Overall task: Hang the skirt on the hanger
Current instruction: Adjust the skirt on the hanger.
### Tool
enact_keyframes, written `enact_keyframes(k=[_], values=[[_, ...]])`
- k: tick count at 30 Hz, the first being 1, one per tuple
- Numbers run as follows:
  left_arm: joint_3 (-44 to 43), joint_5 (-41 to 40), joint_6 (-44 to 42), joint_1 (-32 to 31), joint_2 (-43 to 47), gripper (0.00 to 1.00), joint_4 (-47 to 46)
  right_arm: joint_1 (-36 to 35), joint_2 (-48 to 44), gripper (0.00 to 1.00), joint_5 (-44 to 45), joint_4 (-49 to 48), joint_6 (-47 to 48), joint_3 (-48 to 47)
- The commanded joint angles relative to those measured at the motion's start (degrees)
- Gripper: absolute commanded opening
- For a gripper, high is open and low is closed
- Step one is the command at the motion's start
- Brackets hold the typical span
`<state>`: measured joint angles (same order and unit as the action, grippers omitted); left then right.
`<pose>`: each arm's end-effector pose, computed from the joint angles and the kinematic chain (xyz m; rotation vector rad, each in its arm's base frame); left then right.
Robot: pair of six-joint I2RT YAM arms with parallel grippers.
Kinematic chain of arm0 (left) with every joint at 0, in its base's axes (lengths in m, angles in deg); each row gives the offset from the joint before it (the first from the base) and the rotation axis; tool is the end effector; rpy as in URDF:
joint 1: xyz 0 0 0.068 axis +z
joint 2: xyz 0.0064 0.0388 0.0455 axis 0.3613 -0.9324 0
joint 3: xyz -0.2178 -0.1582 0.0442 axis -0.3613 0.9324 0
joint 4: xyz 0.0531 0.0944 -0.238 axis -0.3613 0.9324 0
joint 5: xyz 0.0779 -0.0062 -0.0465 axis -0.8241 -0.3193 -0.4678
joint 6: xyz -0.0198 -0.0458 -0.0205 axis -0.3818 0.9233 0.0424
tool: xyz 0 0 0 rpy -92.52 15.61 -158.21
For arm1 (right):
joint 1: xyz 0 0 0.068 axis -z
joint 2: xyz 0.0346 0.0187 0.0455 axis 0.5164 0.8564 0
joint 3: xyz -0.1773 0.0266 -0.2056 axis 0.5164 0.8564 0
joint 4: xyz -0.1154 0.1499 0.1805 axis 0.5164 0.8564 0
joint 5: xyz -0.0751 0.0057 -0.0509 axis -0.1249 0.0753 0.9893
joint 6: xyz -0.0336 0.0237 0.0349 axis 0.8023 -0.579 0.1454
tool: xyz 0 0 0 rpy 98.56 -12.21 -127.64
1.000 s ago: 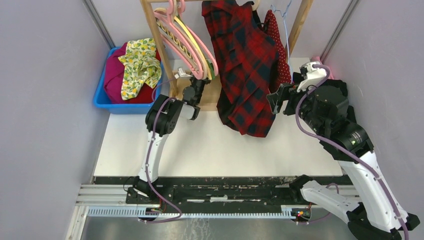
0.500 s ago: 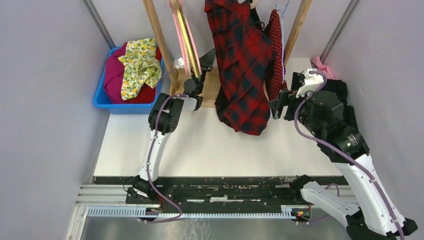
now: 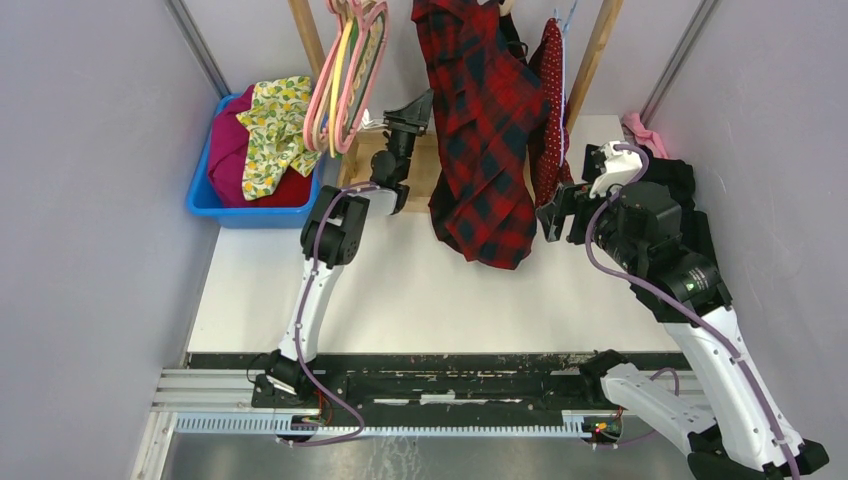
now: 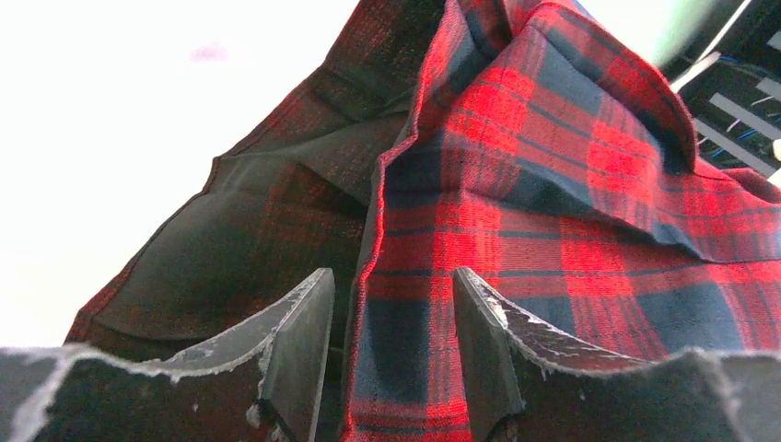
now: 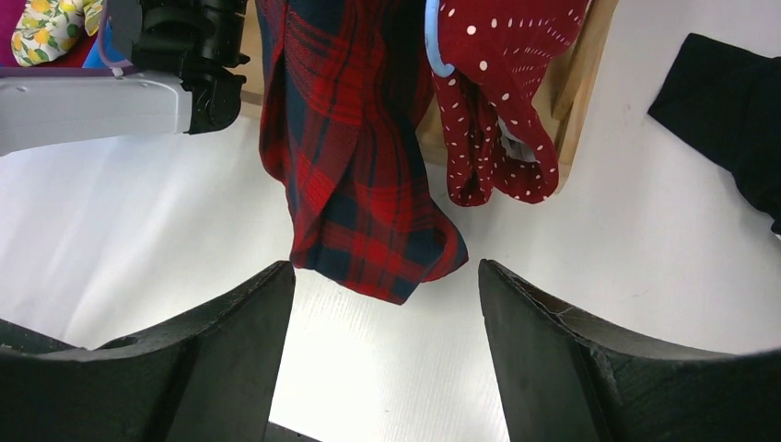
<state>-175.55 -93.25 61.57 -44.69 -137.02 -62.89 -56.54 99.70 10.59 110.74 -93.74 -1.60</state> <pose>0.4956 -0.2116 0.1938 -0.5181 0.8457 -1.5293 0.1381 0.0617 0.4222 -0.0775 1.9442 0.3925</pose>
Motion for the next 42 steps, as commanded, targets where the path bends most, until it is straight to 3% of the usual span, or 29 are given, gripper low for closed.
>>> enact_keyframes(k=[1,6,16,18,21,23,42], values=[[-3.3,0.3,-4.1,-0.7,-0.3,0.57,3.0,1.2,-1.0,0.79,-1.7,-3.3,0.9,0.5],[-1.0,-1.7,-7.2,-1.1,1.2,0.57,6.2,2.7,-1.1,0.79,-3.8,-4.0,1.1,1.4],[-9.8,-0.2,-8.6,-1.0,-3.0,0.55,8.3,5.3,-1.2,0.79,-7.8,-6.0,1.0,4.5],[-11.9,0.4,-8.7,-0.8,-3.8,0.45,9.7,5.9,-1.2,0.79,-8.9,-6.5,0.8,5.1],[-14.8,0.8,-8.3,-0.4,-5.3,0.15,10.8,6.6,-1.5,0.79,-9.9,-7.2,0.5,5.8],[-13.4,0.6,-8.2,-0.2,-4.8,0.06,10.5,7.0,-2.0,0.79,-10.4,-7.4,0.3,5.9],[9.2,1.0,-10.9,0.2,2.1,0.03,5.4,7.6,6.8,0.77,-16.1,-6.6,-2.5,-12.6]])
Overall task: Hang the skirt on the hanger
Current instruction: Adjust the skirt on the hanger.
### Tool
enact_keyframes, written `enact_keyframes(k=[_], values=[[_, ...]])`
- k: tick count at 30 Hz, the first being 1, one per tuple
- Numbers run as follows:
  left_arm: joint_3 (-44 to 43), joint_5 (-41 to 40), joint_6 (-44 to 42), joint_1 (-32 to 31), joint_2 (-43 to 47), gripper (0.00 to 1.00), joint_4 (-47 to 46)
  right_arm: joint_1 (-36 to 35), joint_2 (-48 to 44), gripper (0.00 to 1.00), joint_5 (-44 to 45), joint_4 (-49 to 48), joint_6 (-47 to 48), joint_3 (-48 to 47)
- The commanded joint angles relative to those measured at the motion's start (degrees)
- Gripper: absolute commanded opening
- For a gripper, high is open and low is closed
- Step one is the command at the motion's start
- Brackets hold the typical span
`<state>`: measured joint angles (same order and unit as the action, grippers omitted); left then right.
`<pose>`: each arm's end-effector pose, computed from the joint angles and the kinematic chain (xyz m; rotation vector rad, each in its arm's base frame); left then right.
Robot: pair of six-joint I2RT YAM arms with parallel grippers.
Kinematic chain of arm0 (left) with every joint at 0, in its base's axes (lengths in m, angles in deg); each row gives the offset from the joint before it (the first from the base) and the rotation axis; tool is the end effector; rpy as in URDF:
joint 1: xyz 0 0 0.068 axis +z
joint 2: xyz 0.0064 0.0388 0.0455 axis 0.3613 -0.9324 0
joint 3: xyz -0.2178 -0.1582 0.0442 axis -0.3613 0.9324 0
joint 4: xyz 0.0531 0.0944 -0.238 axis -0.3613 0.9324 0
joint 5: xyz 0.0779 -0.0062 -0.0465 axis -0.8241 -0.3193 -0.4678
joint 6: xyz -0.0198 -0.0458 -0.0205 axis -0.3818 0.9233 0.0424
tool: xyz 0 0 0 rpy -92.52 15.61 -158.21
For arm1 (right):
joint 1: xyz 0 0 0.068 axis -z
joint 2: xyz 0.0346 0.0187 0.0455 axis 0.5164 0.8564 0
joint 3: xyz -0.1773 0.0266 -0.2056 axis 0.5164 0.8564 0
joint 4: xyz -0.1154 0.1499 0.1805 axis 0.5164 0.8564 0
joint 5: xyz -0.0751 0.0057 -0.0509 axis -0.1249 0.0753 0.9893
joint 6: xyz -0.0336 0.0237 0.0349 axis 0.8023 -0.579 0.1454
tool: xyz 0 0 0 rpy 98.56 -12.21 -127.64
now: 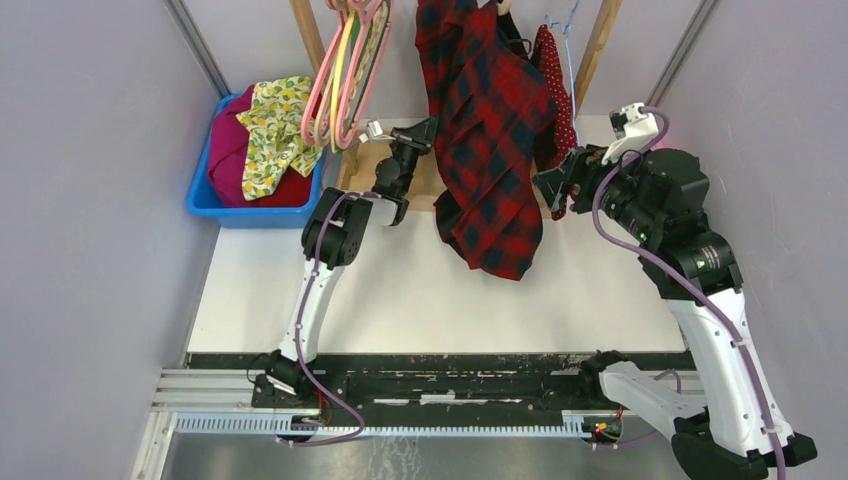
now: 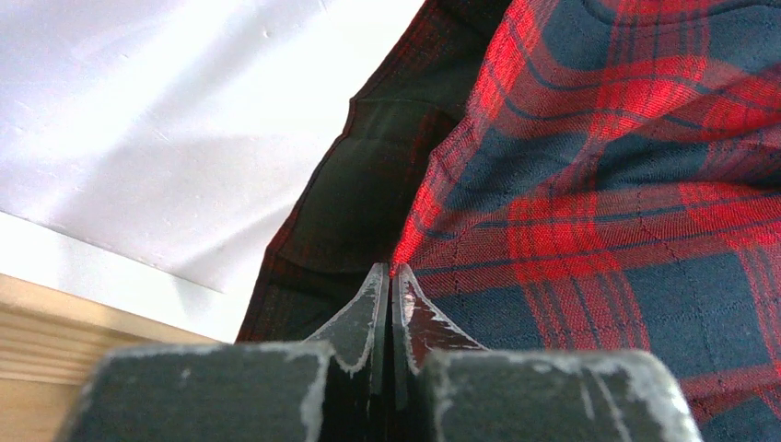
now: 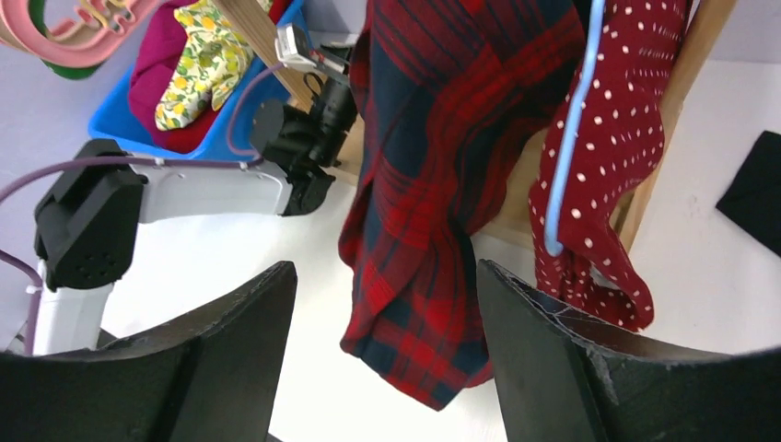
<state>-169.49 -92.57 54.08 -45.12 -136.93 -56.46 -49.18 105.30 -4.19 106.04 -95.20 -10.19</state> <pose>0.4917 -0.2147 0.1528 -0.5202 1.0883 -1.3499 0.1573 0.0572 0.4628 -0.1108 1.8267 0.5893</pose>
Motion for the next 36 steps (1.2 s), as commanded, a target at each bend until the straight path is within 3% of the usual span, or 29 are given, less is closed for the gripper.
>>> enact_keyframes(k=[1,12,30,36], values=[[3.9,0.3,-3.3,0.6,2.0,0.03,-1.7,0.2,1.6,0.77,-1.4,-1.9,-1.0,-4.5],[15.4,-0.5,-1.7,0.4,2.2,0.03,-7.6,0.3,4.1,0.77,-1.3,-2.6,-1.3,-6.3],[22.8,-0.5,0.5,0.1,0.6,0.03,-12.8,1.3,5.8,0.77,-1.3,-3.1,-1.4,-6.2],[25.8,-0.5,-0.2,0.2,2.1,0.03,-13.8,3.1,10.1,0.77,-1.1,-2.0,0.0,-12.8]])
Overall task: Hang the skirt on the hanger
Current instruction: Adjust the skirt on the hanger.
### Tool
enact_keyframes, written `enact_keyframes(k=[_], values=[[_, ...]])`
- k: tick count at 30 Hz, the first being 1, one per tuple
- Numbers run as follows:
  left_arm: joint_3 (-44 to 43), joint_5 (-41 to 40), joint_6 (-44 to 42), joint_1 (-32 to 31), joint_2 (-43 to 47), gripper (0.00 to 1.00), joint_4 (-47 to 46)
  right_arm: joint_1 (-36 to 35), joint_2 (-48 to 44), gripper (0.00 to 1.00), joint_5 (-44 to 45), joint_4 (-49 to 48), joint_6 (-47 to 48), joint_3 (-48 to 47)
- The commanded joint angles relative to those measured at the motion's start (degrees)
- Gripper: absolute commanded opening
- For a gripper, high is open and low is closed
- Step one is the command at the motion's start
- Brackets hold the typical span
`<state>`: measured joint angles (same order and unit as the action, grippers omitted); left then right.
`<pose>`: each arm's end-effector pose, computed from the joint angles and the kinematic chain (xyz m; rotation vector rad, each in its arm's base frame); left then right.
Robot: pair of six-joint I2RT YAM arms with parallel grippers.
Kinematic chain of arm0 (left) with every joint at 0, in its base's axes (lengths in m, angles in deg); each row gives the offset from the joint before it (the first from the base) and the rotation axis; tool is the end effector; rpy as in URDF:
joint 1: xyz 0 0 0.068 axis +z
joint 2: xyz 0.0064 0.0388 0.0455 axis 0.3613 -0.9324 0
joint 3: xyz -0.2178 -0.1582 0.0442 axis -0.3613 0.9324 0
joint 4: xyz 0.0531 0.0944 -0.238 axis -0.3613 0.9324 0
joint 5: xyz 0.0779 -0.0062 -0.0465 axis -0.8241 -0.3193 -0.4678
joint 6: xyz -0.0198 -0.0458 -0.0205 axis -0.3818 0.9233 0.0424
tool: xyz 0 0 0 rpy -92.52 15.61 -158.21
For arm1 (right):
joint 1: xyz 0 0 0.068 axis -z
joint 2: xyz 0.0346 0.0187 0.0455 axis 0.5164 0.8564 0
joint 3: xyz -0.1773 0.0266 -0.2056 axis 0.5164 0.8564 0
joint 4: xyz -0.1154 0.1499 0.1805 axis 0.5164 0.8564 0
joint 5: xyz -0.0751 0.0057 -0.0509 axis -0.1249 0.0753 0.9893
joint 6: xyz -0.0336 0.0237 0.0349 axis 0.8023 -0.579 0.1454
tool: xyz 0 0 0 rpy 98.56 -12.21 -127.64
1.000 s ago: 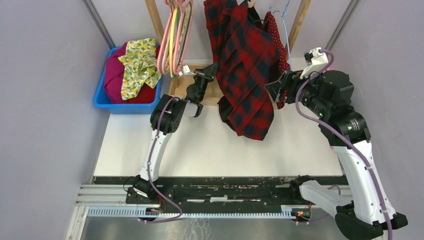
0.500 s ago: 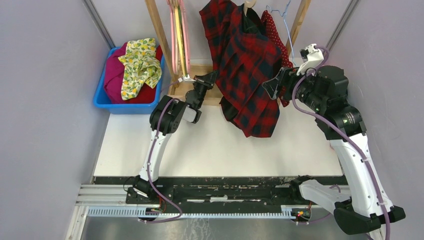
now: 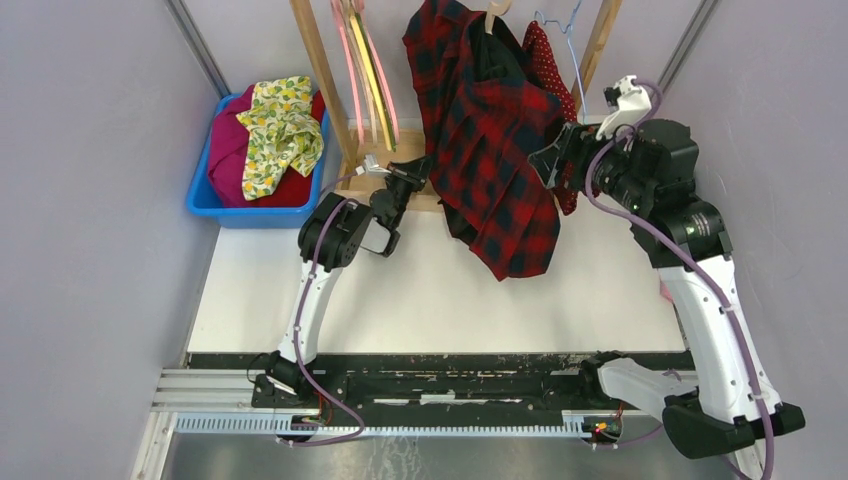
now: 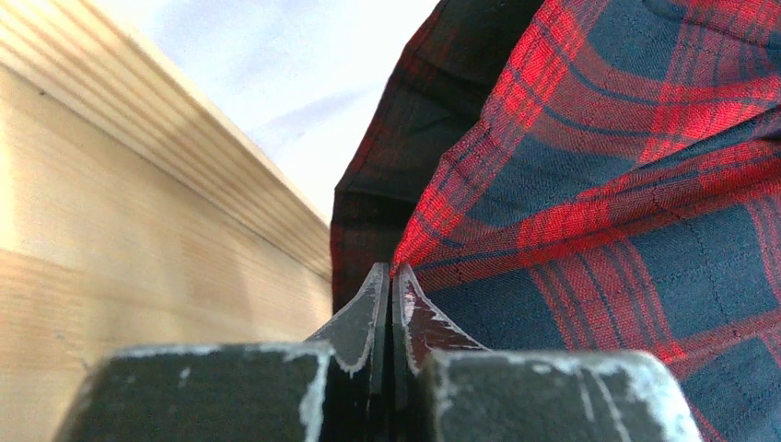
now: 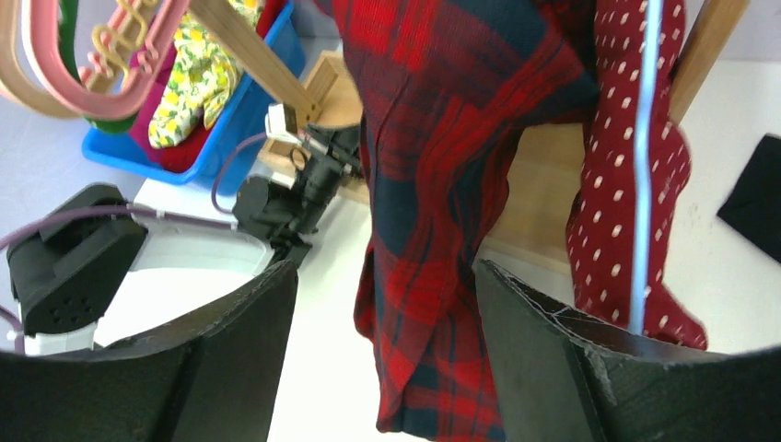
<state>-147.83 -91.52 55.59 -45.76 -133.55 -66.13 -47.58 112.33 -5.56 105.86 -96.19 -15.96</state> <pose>0.4331 -0.1952 0.0960 -0.5713 1.2474 -1.3342 0.1875 0.0621 0.4738 -0.0854 1.8481 0.6007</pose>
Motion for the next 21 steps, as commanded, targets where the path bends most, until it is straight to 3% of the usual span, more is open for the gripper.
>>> enact_keyframes(k=[1,5,9,11,12,13,21], values=[[4.7,-1.7,-1.6,0.9,-1.3,0.03,-4.6,1.9,5.1,0.77,-0.4,-1.7,0.9,-9.2],[5.2,-1.7,-0.1,1.2,-2.2,0.06,-6.4,4.3,11.3,0.77,-2.6,-1.0,-0.4,-17.0],[4.1,0.1,1.6,2.4,-2.1,0.22,-7.0,5.4,15.0,0.76,-5.6,-2.6,-2.5,-18.6],[3.4,1.5,1.7,2.8,-1.4,0.36,-6.2,5.7,15.8,0.76,-5.6,-3.5,-2.7,-17.8],[3.3,2.2,1.7,3.0,-1.1,0.7,-5.7,6.0,15.9,0.76,-5.6,-3.9,-2.8,-17.5],[3.7,2.5,1.8,3.1,-0.5,0.8,-5.6,6.4,16.0,0.76,-6.0,-4.3,-3.2,-17.2],[16.1,2.2,1.5,4.7,8.2,0.8,-4.4,7.4,16.8,0.76,-8.3,-4.5,-3.5,-18.8]])
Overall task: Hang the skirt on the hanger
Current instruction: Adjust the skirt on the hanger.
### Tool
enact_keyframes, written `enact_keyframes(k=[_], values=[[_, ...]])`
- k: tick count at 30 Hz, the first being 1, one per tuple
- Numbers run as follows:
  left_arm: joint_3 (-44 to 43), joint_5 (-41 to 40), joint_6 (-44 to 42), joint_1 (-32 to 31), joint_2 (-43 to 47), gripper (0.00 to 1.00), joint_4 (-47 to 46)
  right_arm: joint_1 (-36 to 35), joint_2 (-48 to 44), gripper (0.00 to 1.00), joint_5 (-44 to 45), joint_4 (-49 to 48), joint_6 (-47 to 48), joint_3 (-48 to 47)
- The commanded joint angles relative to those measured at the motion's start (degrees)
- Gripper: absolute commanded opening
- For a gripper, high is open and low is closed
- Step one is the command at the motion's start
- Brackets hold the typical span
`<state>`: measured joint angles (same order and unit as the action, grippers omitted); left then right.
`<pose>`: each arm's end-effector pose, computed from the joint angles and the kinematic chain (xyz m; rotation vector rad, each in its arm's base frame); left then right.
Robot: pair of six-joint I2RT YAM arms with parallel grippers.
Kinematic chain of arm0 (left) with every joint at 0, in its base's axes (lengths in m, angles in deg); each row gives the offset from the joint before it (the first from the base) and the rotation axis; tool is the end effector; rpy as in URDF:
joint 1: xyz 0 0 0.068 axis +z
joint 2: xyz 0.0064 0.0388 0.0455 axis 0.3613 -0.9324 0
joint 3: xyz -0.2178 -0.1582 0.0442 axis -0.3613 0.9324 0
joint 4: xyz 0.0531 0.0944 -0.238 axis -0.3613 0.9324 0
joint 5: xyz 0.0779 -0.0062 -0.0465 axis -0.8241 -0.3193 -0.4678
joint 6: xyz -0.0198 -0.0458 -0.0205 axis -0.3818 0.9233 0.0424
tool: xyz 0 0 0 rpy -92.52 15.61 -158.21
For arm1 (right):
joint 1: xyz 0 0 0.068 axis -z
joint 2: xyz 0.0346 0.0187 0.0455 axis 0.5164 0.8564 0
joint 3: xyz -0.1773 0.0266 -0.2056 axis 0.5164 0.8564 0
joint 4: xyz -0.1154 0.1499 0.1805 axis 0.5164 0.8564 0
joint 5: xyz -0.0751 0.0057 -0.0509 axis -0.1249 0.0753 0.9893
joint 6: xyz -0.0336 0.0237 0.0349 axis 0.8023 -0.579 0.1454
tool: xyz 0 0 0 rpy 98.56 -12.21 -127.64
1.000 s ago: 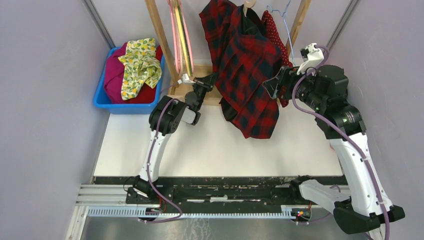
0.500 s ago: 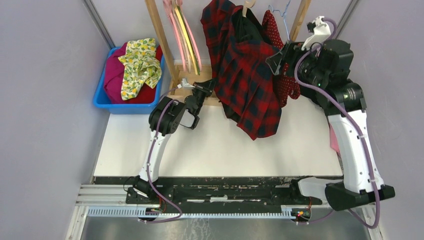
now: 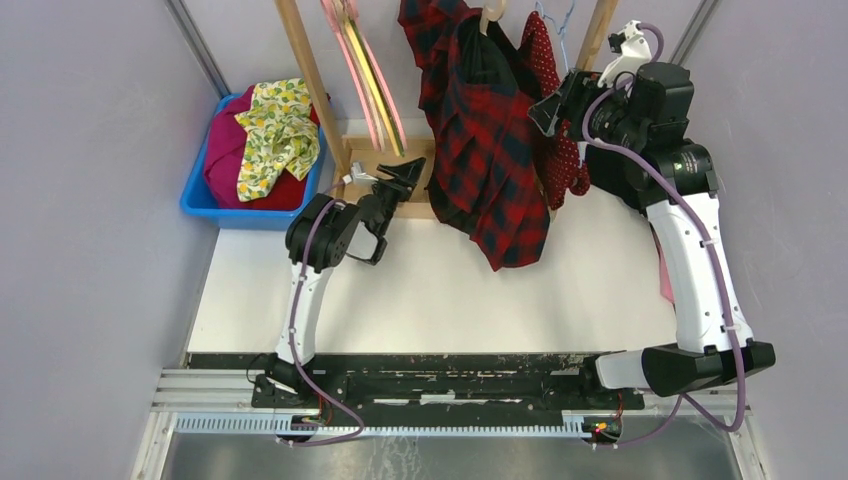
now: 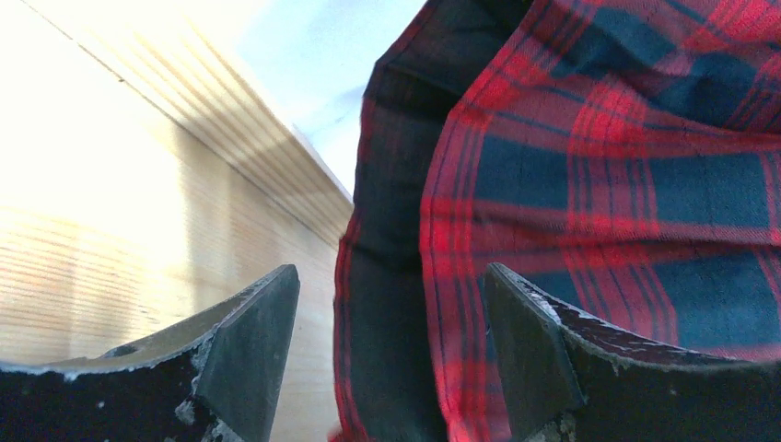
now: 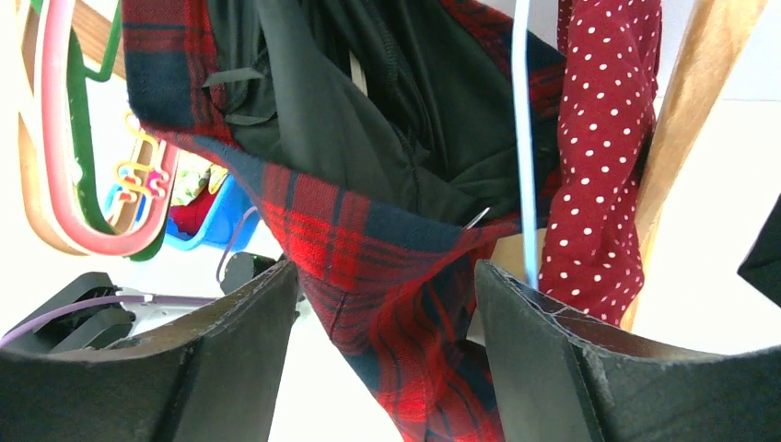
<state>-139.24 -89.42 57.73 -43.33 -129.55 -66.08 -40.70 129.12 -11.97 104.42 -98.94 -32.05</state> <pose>0.4162 -0.1680 0.0913 -0.6246 1.3203 -1.3191 0.2655 0.0553 0.4999 -0.0142 1.8378 0.6514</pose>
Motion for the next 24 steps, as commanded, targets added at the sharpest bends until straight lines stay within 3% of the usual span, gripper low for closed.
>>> enact_keyframes(k=[1,5,8,11,12,13,14,19,24], values=[[9.2,0.0,-0.7,2.3,5.4,0.8,-3.5,0.5,0.4,0.76,-2.1,-3.1,-0.9,-3.0],[15.1,0.4,-1.7,2.2,13.0,0.81,0.1,0.6,1.7,0.75,-3.1,-3.5,-1.9,-3.7],[12.5,4.1,-2.8,2.6,15.1,0.83,7.2,0.6,2.1,0.75,-4.3,-4.3,-3.1,-3.7],[8.3,9.5,-1.6,3.5,13.7,0.84,5.9,0.6,2.3,0.75,-5.4,-4.8,-3.8,-3.6],[7.2,11.6,-1.2,3.9,13.1,0.88,4.6,0.7,2.2,0.75,-5.7,-4.8,-3.9,-3.6],[6.4,13.2,-0.5,4.2,12.9,0.98,4.0,0.7,1.8,0.75,-6.1,-4.8,-3.9,-3.6],[6.1,14.4,0.0,4.5,13.0,0.99,3.8,0.7,1.2,0.75,-6.4,-4.7,-3.9,-3.6],[10.1,16.8,-1.0,4.6,17.2,0.99,4.1,0.6,-2.5,0.75,-7.6,-2.8,-2.9,-3.4],[12.1,21.3,-0.1,4.8,18.8,0.99,-3.1,0.7,-8.1,0.76,-8.0,-1.3,-2.5,1.2]])
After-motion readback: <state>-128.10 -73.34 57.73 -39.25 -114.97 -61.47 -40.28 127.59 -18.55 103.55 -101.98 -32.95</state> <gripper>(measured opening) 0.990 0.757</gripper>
